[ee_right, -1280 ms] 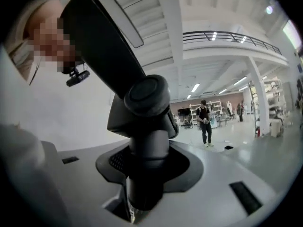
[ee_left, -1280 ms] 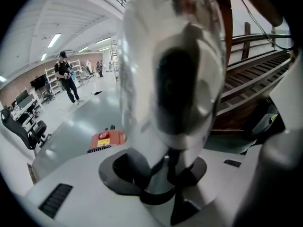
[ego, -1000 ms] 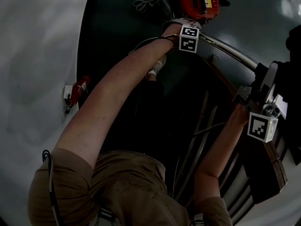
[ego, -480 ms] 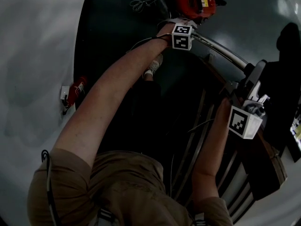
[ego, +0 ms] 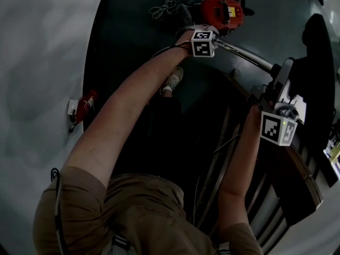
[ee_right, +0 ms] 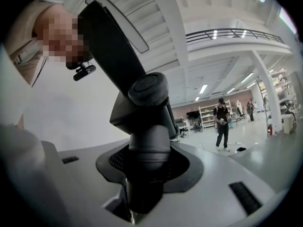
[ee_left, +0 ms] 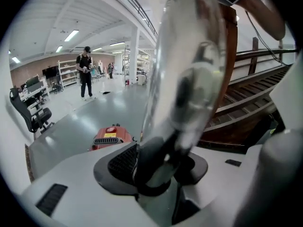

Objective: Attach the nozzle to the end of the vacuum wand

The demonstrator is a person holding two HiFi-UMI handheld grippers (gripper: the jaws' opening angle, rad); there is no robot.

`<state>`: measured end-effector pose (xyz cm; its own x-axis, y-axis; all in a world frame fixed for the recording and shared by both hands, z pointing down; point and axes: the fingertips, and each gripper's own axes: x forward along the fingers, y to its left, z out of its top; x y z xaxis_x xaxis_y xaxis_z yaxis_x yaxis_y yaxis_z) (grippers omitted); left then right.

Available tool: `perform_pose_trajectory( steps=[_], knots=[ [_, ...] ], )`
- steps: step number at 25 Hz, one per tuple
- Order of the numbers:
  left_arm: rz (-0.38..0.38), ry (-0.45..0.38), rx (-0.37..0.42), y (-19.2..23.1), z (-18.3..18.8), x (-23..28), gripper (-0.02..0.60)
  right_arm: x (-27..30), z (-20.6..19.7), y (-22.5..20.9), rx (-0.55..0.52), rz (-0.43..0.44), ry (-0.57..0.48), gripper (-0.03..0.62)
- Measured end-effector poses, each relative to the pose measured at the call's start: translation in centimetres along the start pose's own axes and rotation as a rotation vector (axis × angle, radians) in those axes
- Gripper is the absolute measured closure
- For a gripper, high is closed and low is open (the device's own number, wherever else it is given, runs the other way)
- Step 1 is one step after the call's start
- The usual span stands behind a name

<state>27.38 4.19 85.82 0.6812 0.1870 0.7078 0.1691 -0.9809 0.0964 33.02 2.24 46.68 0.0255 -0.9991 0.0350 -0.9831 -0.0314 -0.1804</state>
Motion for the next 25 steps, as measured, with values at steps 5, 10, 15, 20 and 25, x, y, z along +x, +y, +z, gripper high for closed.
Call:
perform_pose_trajectory(
  steps=[5,10,15,20,25],
  knots=[
    [0.132,-0.073,-0.155,2.1,-3.6,-7.1,0.337,3.7,0.1,4.8,-0.033,0.068,0.01,0.436],
    [0.28,-0.171,-0.369,0.0,-10.1,-17.3,0.337,10.4,-1.4,19.5,-0.136,0.326,0.075,0.434],
    [0.532,-0.232,-0.66,-0.1,-21.3,-30.5,0.337,16.5,-9.2,37.5,-0.204,0.604,0.146,0.434],
    [0.711,-0.247,-0.851,-3.1,-29.6,-40.8,0.337,17.7,-18.9,54.2,-0.273,0.858,0.275,0.468],
    [0.841,-0.236,-0.945,-8.8,-37.2,-49.7,0.337,17.0,-29.1,69.3,-0.357,0.997,0.398,0.47]
  ],
)
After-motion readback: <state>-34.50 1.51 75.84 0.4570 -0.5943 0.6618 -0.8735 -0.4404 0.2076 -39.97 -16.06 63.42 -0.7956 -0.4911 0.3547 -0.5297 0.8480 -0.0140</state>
